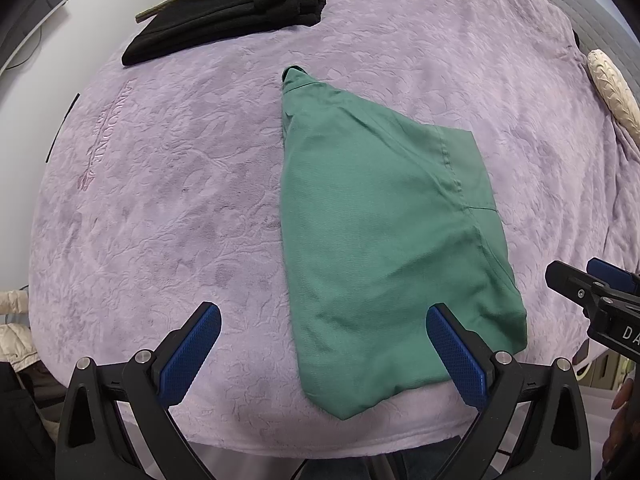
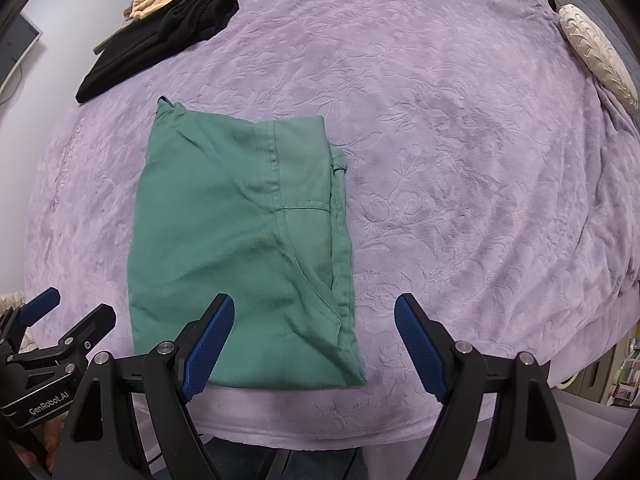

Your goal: Fold small clothes

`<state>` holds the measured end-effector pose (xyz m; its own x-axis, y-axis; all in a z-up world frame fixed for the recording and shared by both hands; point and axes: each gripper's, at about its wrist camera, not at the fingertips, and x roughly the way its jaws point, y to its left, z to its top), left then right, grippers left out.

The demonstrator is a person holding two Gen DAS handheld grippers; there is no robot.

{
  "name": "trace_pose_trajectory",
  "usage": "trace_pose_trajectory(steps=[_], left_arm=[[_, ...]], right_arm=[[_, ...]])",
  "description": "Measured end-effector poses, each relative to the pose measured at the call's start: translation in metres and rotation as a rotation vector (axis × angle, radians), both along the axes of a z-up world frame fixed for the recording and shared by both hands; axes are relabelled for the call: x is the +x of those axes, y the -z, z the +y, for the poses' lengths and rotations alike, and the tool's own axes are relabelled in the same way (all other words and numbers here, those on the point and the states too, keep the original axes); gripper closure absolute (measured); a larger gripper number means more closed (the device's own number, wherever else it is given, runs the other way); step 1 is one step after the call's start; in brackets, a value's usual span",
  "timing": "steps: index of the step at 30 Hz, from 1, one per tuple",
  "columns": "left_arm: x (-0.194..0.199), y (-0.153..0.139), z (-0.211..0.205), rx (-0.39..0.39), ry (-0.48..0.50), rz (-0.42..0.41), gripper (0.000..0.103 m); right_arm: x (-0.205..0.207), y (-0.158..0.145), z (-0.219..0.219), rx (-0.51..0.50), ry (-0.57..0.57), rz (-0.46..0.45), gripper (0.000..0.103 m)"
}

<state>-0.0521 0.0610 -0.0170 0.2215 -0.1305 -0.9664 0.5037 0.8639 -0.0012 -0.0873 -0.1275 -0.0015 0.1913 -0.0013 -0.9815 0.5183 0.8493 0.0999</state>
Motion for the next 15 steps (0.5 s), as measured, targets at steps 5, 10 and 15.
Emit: trace_pose_trajectory(steps=[5,10,15], left_arm=[[-0.0012,0.0005,-0.001,0.001,0.001,-0.001,0.0],[-0.0012,0.0004,-0.0007,0.001,-0.001,0.0,0.0],[-0.0021,0.0004,-0.0013,-0.001,0.001,-0.002,0.0]], right_arm=[[-0.0001,0.0001,0.0003,0.0,0.002,0.0,0.018],[-0.0004,0.0004,-0.0008,0.001,-0.001,0.0,0.018],[0.0003,0.0001,0.0001,0.002,0.0,0.0,0.018]])
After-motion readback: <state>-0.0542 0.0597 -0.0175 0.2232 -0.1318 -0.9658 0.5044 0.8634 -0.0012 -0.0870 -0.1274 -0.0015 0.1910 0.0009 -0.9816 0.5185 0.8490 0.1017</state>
